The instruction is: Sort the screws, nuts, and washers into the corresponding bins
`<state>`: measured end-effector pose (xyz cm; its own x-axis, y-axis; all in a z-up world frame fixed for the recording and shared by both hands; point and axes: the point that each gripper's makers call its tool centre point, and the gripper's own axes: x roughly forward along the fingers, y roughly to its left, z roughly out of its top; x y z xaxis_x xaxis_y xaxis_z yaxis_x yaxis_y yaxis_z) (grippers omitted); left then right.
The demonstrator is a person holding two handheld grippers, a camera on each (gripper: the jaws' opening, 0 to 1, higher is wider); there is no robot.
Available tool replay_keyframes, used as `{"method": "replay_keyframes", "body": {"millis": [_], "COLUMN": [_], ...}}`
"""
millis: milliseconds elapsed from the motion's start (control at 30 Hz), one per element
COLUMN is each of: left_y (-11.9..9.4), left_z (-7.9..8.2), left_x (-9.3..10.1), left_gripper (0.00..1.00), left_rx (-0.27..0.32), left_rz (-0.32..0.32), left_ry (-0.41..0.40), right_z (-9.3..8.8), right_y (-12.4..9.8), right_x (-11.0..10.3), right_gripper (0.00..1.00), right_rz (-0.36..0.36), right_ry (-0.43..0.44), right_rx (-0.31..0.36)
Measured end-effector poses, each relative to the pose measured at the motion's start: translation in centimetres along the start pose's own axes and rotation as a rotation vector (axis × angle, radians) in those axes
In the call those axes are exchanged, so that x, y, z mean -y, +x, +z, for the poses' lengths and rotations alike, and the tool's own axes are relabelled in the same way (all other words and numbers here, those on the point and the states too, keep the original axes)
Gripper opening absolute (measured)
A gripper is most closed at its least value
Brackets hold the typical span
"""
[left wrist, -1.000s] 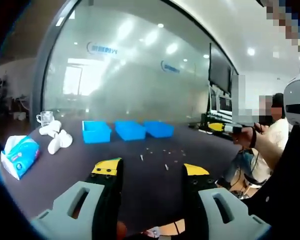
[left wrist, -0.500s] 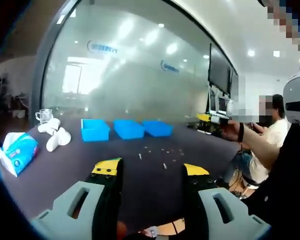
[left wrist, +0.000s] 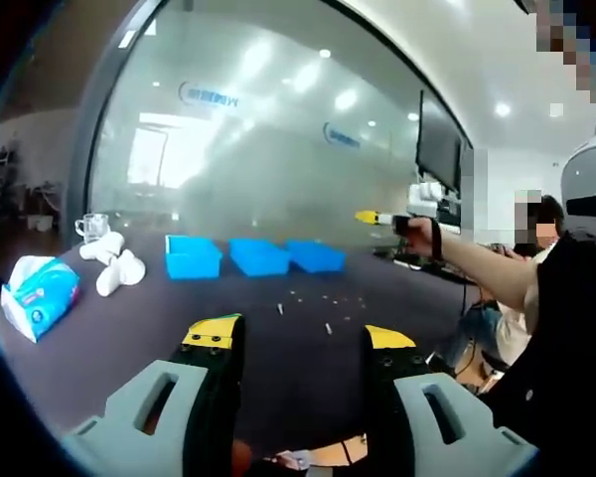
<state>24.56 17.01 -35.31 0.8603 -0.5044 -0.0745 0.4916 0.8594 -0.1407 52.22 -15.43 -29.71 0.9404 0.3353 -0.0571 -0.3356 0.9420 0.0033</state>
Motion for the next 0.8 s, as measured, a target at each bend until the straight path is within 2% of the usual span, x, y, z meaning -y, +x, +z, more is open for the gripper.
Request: {"method": "replay_keyframes", "body": {"millis": [167,800], "left_y": [-0.2,-1.0], "left_z": [0.0,0.2], "left_x": [-0.4,-1.5], "left_gripper": [0.45,0.45], "left_rx": [0.004,0.017], "left_rz": [0.011,0.050], "left_ry": [-0.005,-0.012], "right_z": [-0.5,-1.1], "right_y": [2.3,8.2], "right_x": [0.6,2.0], "right_gripper": [0.00,0.00], "right_rz": [-0.022,-0.080], "right_ry": [-0.003,-0.060], "right_rx": [-0.028,-0.107]}}
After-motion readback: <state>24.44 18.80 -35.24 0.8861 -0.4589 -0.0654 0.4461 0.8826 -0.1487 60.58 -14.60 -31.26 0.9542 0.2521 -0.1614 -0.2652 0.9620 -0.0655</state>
